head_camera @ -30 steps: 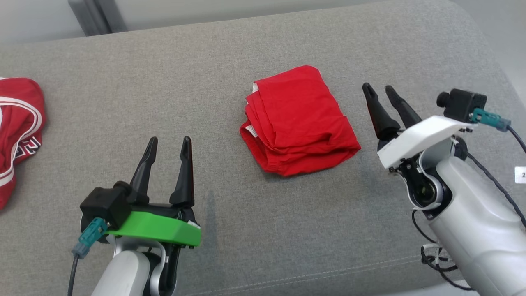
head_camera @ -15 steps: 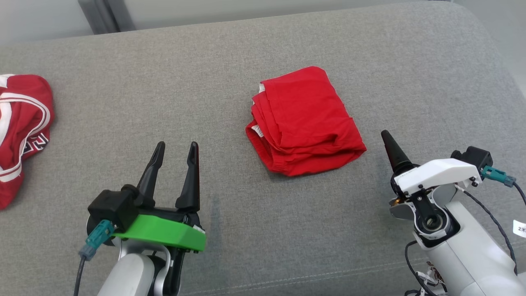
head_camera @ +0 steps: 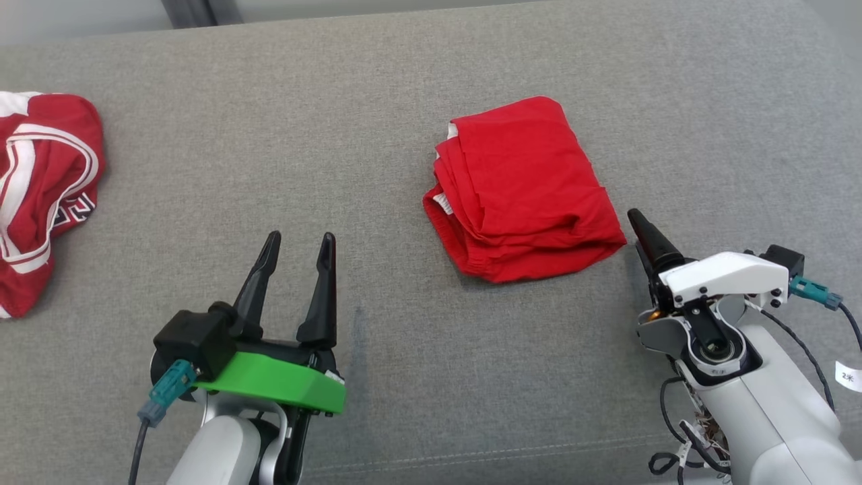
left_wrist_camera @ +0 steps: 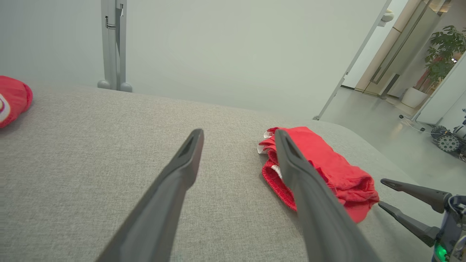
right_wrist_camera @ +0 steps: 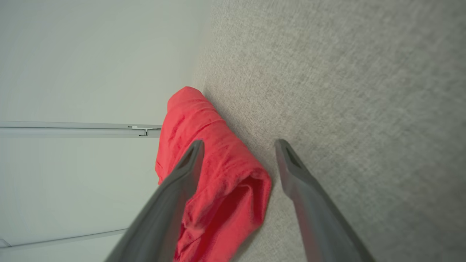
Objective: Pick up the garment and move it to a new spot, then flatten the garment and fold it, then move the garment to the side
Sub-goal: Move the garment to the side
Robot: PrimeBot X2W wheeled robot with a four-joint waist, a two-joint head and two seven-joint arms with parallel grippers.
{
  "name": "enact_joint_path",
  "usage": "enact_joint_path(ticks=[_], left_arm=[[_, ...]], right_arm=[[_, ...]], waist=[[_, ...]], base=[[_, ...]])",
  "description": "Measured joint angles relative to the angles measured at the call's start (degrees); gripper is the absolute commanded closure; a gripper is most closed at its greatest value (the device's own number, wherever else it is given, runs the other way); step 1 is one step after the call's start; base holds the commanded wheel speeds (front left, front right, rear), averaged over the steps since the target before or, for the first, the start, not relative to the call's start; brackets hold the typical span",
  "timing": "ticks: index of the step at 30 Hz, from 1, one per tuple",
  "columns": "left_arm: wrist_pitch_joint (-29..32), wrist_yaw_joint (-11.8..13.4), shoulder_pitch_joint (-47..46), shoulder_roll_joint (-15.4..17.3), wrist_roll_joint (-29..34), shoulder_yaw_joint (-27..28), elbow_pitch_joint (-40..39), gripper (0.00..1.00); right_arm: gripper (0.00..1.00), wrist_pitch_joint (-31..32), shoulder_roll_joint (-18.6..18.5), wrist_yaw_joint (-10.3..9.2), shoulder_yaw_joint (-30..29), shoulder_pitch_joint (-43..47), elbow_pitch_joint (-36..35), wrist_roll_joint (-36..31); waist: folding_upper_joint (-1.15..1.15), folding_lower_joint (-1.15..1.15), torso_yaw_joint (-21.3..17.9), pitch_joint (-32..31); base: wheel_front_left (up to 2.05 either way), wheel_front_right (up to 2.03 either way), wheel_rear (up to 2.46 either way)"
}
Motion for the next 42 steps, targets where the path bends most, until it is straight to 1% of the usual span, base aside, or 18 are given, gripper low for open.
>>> enact_joint_path(ticks=[8, 12, 19, 20, 21, 22, 23, 24, 25, 26, 31, 33, 35, 42], left_arm=[[0.1, 0.0, -0.3, -0.1, 0.1, 0.0, -0.1, 0.0], [0.1, 0.0, -0.7, -0.1, 0.1, 0.3, -0.1, 0.0], [0.0, 0.0, -0.9, -0.1, 0.2, 0.7, -0.3, 0.0], [0.0, 0.0, -0.9, -0.1, 0.4, 0.6, -0.3, 0.0], [0.0, 0.0, -1.0, -0.1, 1.1, 0.6, -0.4, 0.0], [0.0, 0.0, -1.0, -0.1, 1.1, 0.6, -0.4, 0.0], [0.0, 0.0, -1.2, -0.1, 1.9, 0.6, -0.5, 0.0], [0.0, 0.0, -1.4, 0.0, 2.2, 0.6, -0.5, 0.0], [0.0, 0.0, -1.5, 0.0, 2.3, 0.7, -0.5, 0.0], [0.0, 0.0, -1.6, 0.0, 2.3, 0.7, -0.6, 0.0], [0.0, 0.1, -1.8, 0.1, 2.3, 1.8, -0.5, 0.0], [0.0, 0.2, -1.8, 0.4, 2.3, 2.2, -0.5, 0.0], [0.0, 0.2, -1.8, 0.5, 2.3, 2.2, -0.6, 0.0], [0.0, 0.4, -1.8, 0.7, 2.3, 2.3, -0.9, 0.0]], right_arm=[[0.0, 1.7, 0.4, 0.05, -0.4, -2.6, 1.9, 0.7], [0.0, 2.5, 0.7, 0.55, -0.3, -3.4, 2.6, 1.8], [0.0, 3.0, 1.1, 1.04, -0.2, -6.1, 4.7, 1.8], [0.03, 3.0, 1.1, 1.3, -0.1, -6.4, 4.9, 1.8], [0.55, 3.0, 1.1, 1.75, 0.3, -7.1, 5.5, 1.5], [0.59, 3.0, 1.1, 1.75, 0.3, -7.1, 5.5, 1.5], [0.73, 3.0, 1.1, 2.23, 0.6, -7.7, 5.9, 1.2], [0.8, 3.0, 1.1, 2.54, 0.7, -8.0, 6.1, 0.9], [0.92, 3.0, 1.1, 2.81, 0.7, -8.3, 6.3, 0.8], [1.0, 3.0, 1.1, 3.19, 0.8, -8.5, 6.4, 0.5], [1.0, 2.7, 1.2, 4.55, 1.3, -9.8, 7.3, -0.5], [1.0, 2.7, 1.4, 4.58, 1.4, -10.1, 7.7, -0.6], [1.0, 2.7, 1.5, 5.14, 1.7, -10.3, 8.0, -0.7], [1.0, 2.2, 1.5, 6.02, 1.9, -11.9, 8.2, -1.4]], waist=[[0.0, 0.0, 2.8, 1.4], [0.0, 0.0, 4.0, 2.0], [0.0, 0.0, 4.4, 2.7], [0.0, 0.0, 4.4, 2.8], [0.0, 0.0, 4.3, 2.9], [0.0, 0.0, 4.3, 2.9], [0.0, 0.0, 4.2, 3.0], [0.0, 0.0, 4.2, 3.1], [0.0, 0.0, 4.1, 3.1], [0.0, 0.0, 4.1, 3.1], [0.0, 0.0, 3.7, 3.0], [0.0, 0.0, 3.3, 2.8], [0.0, 0.0, 2.9, 2.7], [0.0, 0.0, 0.9, 2.4]], base=[[0.0, 0.0, 0.0], [0.0, 0.0, 0.0], [0.0, 0.0, 0.0], [0.0, 0.0, 0.0], [0.0, 0.0, 0.0], [0.0, 0.0, 0.0], [0.0, 0.0, 0.0], [0.0, 0.0, 0.0], [0.0, 0.0, 0.0], [0.0, 0.0, 0.0], [0.0, 0.0, 0.0], [0.0, 0.0, 0.0], [0.0, 0.0, 0.0], [0.0, 0.0, 0.0]])
